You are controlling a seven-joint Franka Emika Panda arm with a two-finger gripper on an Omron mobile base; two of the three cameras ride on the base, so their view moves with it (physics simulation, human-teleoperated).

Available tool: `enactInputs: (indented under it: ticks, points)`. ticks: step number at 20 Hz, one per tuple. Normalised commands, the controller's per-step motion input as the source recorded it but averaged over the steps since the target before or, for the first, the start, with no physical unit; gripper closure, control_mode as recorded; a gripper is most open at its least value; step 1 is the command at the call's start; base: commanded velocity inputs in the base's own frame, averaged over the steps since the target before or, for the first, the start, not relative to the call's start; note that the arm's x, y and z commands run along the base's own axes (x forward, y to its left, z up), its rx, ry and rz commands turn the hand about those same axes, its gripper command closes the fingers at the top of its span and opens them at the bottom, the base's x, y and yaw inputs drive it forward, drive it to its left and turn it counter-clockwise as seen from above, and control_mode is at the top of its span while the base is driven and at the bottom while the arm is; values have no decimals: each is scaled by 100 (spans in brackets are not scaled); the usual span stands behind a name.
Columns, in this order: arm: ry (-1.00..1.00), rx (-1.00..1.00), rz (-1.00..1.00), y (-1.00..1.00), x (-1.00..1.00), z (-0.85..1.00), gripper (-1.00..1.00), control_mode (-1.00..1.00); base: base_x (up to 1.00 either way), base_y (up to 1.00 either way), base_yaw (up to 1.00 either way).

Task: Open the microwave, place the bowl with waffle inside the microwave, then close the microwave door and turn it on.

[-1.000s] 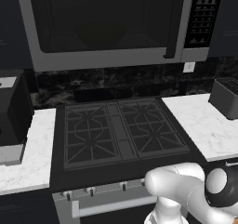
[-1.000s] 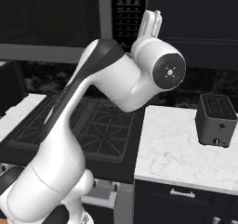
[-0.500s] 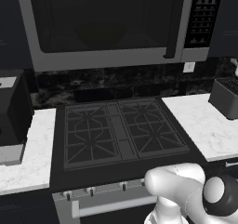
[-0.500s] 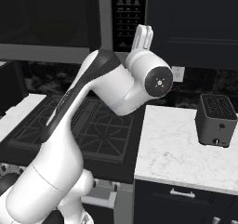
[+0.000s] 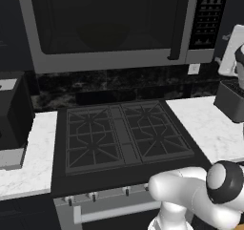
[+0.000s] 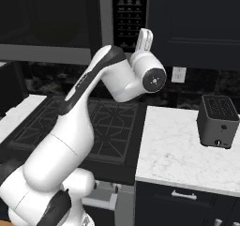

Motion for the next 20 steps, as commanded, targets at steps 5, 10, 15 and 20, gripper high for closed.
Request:
enactInputs:
  ticks: [5,10,15,20]
  points:
    - [1,0,3,-17,44,0,100,-100,0,0,0]
    - [0,0,3,-10,11,0,100,-100,0,0,0]
    - [0,0,0,9,37,0,100,-100,0,0,0]
    - [0,0,0,0,35,0,100,-100,0,0,0]
